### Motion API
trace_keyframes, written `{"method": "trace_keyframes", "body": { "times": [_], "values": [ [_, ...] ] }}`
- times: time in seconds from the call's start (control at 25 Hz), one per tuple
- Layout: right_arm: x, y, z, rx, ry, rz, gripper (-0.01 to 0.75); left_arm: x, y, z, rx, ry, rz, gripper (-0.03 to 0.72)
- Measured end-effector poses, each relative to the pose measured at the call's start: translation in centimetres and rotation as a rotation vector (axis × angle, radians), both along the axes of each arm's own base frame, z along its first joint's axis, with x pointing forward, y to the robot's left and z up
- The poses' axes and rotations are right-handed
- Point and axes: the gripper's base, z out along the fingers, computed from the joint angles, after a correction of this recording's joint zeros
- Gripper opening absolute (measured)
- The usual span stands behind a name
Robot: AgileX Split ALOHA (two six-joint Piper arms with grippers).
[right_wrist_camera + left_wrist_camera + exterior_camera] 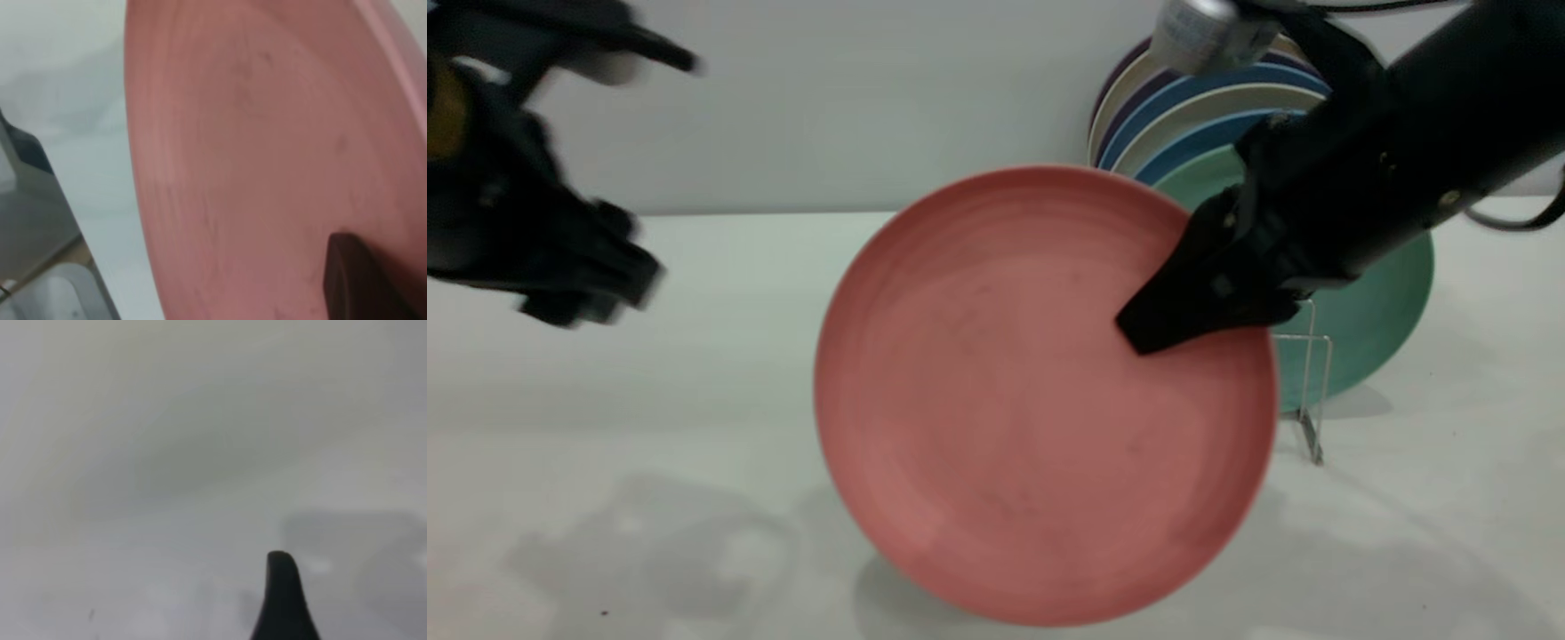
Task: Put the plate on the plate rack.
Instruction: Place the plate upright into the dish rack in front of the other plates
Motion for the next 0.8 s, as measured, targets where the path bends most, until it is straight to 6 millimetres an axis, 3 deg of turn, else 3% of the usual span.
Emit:
{"method": "trace_keyframes", "body": {
  "times": [0.16, 0.32, 0.8],
  "values": [
    [-0.6, -0.6, 1.5, -0.05, -0.012, -0.002, 0.094, 1.0, 3.0, 0.0, -0.059, -0.027, 0.175, 0.499],
    [-1.2, -1.3, 2.5, -0.119, -0.017, 0.002, 0.094, 1.7, 4.5, 0.2, -0.088, -0.061, 0.207, 0.45],
    [-3.1, -3.1, 5.4, -0.326, -0.083, 0.022, 0.094, 2.3, 5.1, 0.1, -0.059, -0.088, 0.151, 0.432]
  ]
}}
